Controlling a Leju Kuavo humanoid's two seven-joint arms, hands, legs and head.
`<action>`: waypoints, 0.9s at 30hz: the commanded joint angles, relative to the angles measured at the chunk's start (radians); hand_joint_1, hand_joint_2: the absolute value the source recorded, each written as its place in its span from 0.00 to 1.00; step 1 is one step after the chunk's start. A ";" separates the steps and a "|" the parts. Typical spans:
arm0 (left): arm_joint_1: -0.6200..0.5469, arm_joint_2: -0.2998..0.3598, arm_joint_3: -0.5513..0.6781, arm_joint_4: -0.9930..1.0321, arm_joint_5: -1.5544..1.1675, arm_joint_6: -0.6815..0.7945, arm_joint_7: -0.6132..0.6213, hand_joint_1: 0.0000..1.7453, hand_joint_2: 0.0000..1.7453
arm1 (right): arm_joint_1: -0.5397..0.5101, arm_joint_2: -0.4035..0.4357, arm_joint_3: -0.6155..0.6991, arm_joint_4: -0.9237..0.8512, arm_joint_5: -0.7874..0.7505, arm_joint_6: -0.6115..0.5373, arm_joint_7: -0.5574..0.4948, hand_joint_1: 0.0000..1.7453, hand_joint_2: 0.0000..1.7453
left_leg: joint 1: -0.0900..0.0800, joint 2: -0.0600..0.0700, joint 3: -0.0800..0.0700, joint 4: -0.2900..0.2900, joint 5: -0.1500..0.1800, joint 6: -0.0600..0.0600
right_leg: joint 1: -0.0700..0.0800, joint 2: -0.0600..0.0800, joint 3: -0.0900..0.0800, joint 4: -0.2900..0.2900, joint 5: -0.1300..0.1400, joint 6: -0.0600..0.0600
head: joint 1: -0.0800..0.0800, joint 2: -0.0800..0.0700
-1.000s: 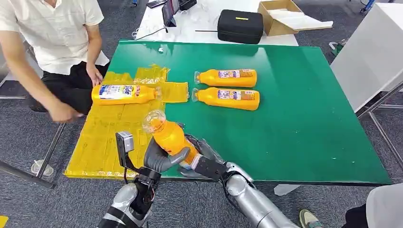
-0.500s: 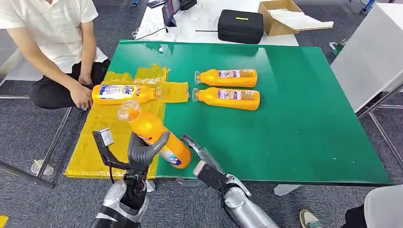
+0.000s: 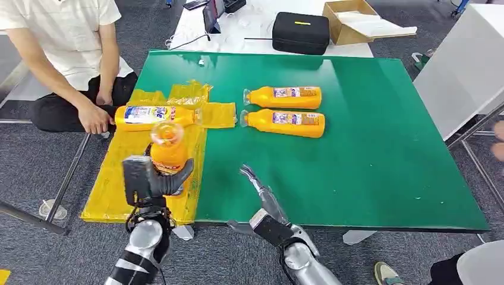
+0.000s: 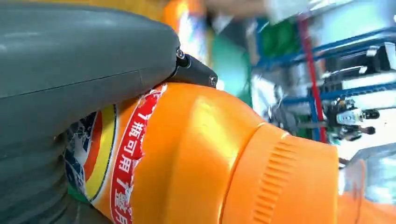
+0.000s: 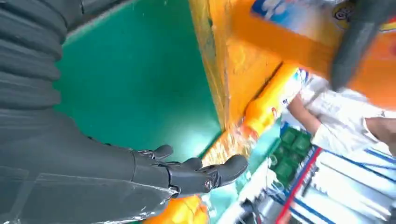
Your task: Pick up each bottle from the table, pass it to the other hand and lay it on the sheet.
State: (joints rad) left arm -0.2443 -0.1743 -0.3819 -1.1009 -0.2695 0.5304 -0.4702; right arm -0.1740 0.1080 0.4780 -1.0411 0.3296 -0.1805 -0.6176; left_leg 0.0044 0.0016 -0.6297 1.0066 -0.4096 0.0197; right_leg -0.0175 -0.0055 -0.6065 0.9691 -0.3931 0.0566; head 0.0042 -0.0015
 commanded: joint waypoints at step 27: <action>-0.479 0.221 -0.158 0.759 -0.698 -0.615 0.195 0.00 1.00 | 0.013 0.030 -0.155 0.088 -0.055 -0.041 -0.080 0.00 1.00 | 0.001 0.002 0.003 0.000 0.000 -0.002 | 0.001 0.003 0.002 0.001 0.000 -0.002 | 0.000 0.000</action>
State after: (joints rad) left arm -0.6464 0.0504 -0.5192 -0.4967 -1.0006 -0.0263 -0.2792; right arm -0.1064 0.1385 0.2987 -1.0624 0.2926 -0.2106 -0.6973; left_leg 0.0048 0.0017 -0.6292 1.0065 -0.4079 0.0178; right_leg -0.0172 -0.0048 -0.6064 0.9703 -0.3925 0.0563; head 0.0038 -0.0015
